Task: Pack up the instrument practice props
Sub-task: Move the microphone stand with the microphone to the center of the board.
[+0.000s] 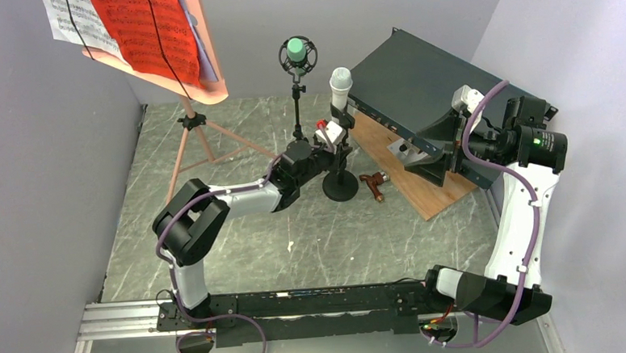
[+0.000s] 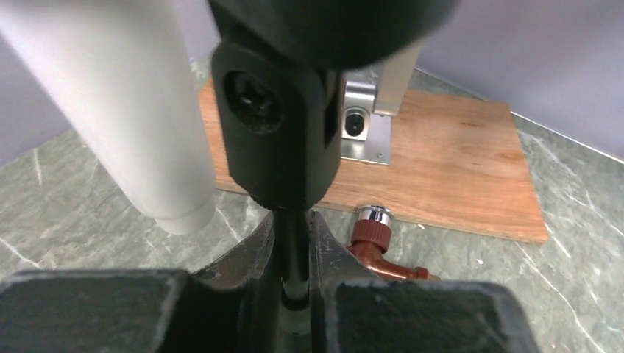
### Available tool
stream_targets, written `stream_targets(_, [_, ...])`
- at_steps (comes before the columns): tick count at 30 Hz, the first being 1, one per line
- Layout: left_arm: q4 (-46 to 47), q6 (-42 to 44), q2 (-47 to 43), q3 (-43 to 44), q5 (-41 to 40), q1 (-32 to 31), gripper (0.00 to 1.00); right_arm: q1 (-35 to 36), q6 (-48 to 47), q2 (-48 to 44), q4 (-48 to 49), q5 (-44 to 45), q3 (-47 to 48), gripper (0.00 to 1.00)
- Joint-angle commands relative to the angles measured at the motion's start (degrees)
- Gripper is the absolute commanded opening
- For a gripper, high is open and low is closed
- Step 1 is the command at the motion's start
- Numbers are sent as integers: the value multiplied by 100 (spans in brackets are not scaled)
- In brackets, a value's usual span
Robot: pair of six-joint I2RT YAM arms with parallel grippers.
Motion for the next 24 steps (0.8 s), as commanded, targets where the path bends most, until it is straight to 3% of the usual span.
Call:
stream_targets(1, [263,181,-1,212,-327,-85,6,-21,-22,-112,237,-158,-53,100])
stream_targets(2, [239,204,-46,200,-338,-107,0,-22,-17,-116,250,-163,-60,100])
stream_targets(9, [-297,155,-986,-247,-601,-487,0,-20,5,-129,288,-72,-124,100])
stream_targets(13, [-342,90,-1658,-880,-1635,-1129,0,-22,69,-104,373,-75,-193,100])
stream_targets(18, [-151,-270,-1926,-1343,-3633,-1891,0,-26,260,-158,611,-81,-408,100])
stream_targets(24, [1616,209,-1447,-1621,-5182,-2430,0,-22,536,-234,934,-12,-651,100])
